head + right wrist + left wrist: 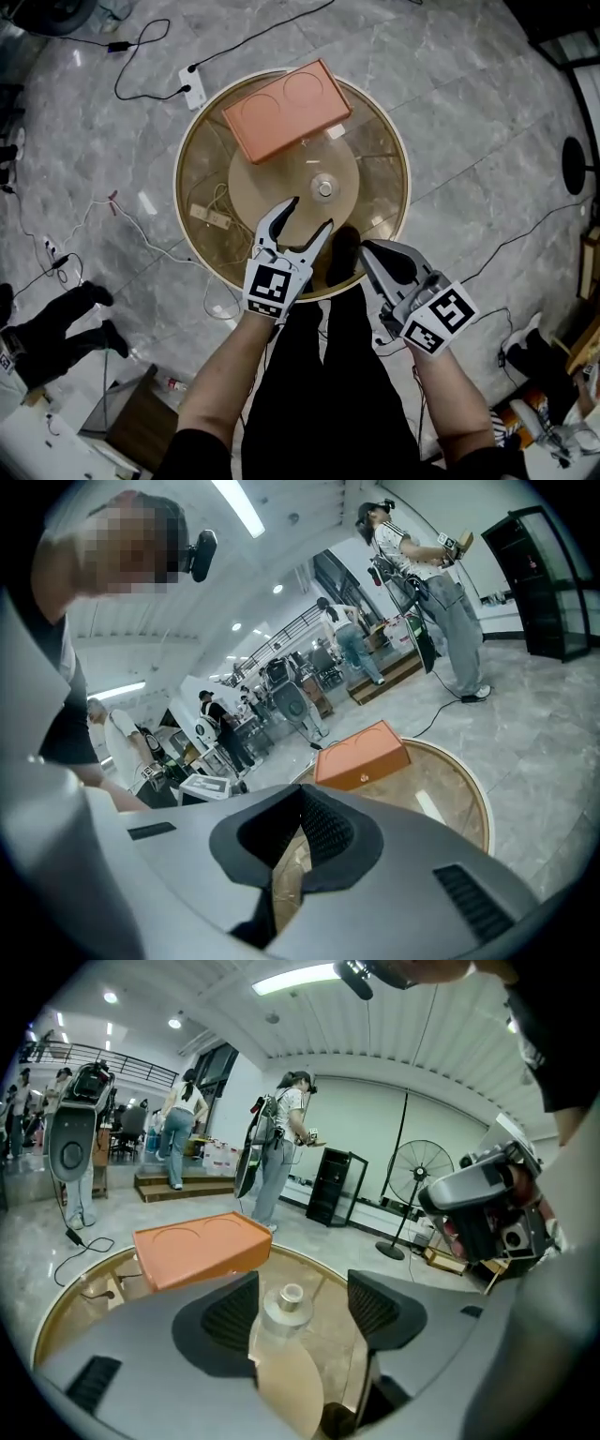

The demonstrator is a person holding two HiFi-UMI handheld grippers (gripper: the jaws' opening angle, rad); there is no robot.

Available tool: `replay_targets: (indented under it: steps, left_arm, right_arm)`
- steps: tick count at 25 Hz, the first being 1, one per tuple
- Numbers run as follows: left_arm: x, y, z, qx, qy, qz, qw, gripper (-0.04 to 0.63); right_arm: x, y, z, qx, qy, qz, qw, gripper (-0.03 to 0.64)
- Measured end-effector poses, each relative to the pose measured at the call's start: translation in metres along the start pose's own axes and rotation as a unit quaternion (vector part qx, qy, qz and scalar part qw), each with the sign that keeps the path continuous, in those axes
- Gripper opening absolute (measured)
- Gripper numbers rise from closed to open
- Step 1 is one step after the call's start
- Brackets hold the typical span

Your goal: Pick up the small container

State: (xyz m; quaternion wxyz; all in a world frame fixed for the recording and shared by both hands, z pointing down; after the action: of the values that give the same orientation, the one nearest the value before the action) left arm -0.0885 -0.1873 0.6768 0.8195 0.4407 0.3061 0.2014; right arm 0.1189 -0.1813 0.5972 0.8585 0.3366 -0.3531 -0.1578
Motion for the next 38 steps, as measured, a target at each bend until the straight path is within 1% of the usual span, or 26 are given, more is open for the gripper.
replay_targets:
  steps: [1, 4, 7, 11, 14, 19, 22, 23, 24, 26, 30, 34, 38]
  left_arm:
    - [-0.005, 0.007, 0.006, 0.001, 0.001, 0.0, 1.0, 0.324]
    - [-0.022, 0.027, 0.024, 0.008, 0.004, 0.005, 1.0, 0.368]
    - [-0.03, 0.043, 0.041, 0.008, 0.011, 0.02, 0.9997, 0.376]
    - [-0.037, 0.059, 0.063, -0.003, 0.015, 0.057, 0.9983, 0.387]
    - [-0.042, 0.068, 0.076, -0.001, 0.021, 0.064, 0.9977, 0.399]
    - [-0.047, 0.077, 0.094, -0.002, 0.031, 0.072, 0.9969, 0.399]
    - [-0.048, 0.075, 0.103, 0.004, 0.035, 0.072, 0.9968, 0.399]
    - [-0.049, 0.074, 0.105, 0.007, 0.034, 0.071, 0.9969, 0.396]
    - [-0.049, 0.073, 0.107, 0.01, 0.031, 0.072, 0.9969, 0.375]
    - [-0.048, 0.074, 0.111, 0.009, 0.021, 0.078, 0.9967, 0.371]
    - [-0.046, 0.078, 0.115, -0.011, -0.004, 0.097, 0.9952, 0.368]
    - [-0.046, 0.077, 0.124, -0.043, -0.027, 0.101, 0.9936, 0.351]
    - [-0.048, 0.075, 0.123, -0.043, -0.018, 0.086, 0.9952, 0.345]
  right_arm:
    - [0.003, 0.005, 0.003, -0.003, 0.0, 0.003, 1.0, 0.014]
    - [0.009, 0.019, 0.013, -0.012, -0.007, 0.012, 1.0, 0.014]
    - [0.012, 0.031, 0.019, -0.027, -0.016, 0.007, 0.999, 0.014]
    - [0.024, 0.047, 0.026, -0.05, -0.009, 0.003, 0.999, 0.014]
    - [0.032, 0.055, 0.028, -0.058, -0.001, 0.007, 0.998, 0.014]
    - [0.04, 0.06, 0.032, -0.06, 0.003, 0.013, 0.998, 0.014]
    - [0.048, 0.063, 0.032, -0.058, 0.006, 0.02, 0.998, 0.014]
    - [0.051, 0.065, 0.032, -0.057, 0.007, 0.022, 0.998, 0.014]
    - [0.053, 0.066, 0.032, -0.057, 0.009, 0.024, 0.998, 0.014]
    - [0.057, 0.07, 0.031, -0.055, 0.015, 0.03, 0.998, 0.014]
    - [0.058, 0.078, 0.031, -0.049, 0.021, 0.038, 0.998, 0.014]
    - [0.057, 0.08, 0.03, -0.04, 0.029, 0.04, 0.998, 0.014]
    - [0.055, 0.081, 0.025, -0.028, 0.037, 0.04, 0.998, 0.014]
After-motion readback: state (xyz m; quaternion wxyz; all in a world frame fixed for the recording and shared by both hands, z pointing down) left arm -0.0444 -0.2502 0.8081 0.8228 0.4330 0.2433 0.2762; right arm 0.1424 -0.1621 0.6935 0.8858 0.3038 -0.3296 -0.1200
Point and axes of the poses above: the fingertips, and each gripper's own axes: z forward along the fingers, x to its right, y out of its underside, the point moved 10 cm from there along -z, backward along the fingers, and after that the axes turned 10 degrees about y, right-handed, at the moved point
